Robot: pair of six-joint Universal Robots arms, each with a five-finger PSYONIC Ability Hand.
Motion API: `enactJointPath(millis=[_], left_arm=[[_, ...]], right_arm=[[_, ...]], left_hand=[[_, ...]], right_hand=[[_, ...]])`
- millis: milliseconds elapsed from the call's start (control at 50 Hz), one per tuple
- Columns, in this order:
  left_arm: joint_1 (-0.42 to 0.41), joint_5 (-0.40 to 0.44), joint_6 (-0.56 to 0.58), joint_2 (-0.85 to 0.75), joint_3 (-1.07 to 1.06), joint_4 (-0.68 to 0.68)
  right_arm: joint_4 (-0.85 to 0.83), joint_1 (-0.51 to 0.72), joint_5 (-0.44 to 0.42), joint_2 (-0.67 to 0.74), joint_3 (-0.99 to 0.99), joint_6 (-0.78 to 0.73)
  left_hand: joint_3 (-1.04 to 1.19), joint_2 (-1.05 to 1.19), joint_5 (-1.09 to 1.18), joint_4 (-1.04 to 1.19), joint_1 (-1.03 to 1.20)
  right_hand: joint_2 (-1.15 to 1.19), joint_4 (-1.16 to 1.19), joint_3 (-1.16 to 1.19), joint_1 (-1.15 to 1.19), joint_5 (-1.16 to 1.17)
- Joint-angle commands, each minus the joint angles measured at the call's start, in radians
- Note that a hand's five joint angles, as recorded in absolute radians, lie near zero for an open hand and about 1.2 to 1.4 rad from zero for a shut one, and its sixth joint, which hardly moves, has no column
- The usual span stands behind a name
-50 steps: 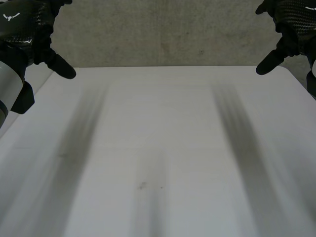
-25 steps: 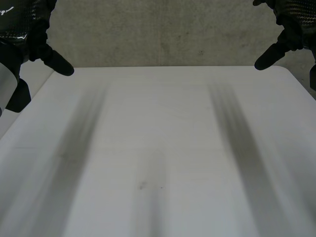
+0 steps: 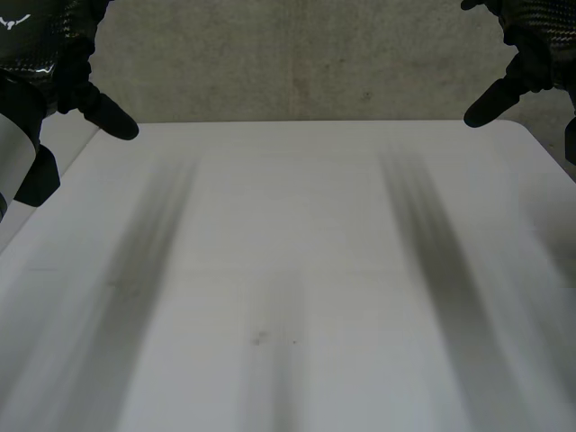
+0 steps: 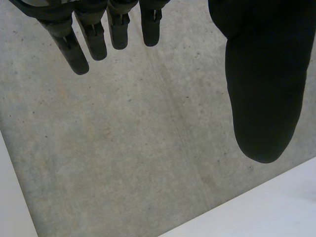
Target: Fold the towel.
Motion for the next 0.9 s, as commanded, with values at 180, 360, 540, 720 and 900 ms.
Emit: enactJointPath(millis=[180,360,540,720,900], left_arm=[[-0.006,0.0,0.0,0.0,0.0,0.0],[-0.006,0.0,0.0,0.0,-0.001,0.0],[-0.01,0.0,0.002,-0.002,-0.001,0.0],[-0.015,0.0,0.003,-0.022,-0.001,0.003],[-0.006,0.011,0.017,-0.159,0.003,0.006]], right_arm=[[0.0,0.0,0.0,0.002,0.003,0.0],[0.0,0.0,-0.008,0.002,0.005,0.0],[0.0,0.0,-0.016,0.002,0.006,0.0],[0.006,0.012,-0.043,0.02,0.009,-0.014],[0.095,0.142,-0.169,0.146,0.034,-0.095]], left_hand=[[0.008,0.01,-0.023,0.008,0.0],[0.008,0.01,-0.023,0.008,0.0],[0.008,0.01,-0.023,0.008,0.0],[0.035,0.036,0.003,0.034,0.027],[0.055,0.057,0.024,0.055,0.047]], right_hand=[[-0.066,-0.061,-0.041,-0.072,-0.062],[-0.066,-0.061,-0.041,-0.072,-0.062],[-0.066,-0.061,-0.041,-0.072,-0.062],[-0.066,-0.061,-0.041,-0.072,-0.062],[-0.066,-0.061,-0.041,-0.072,-0.062]])
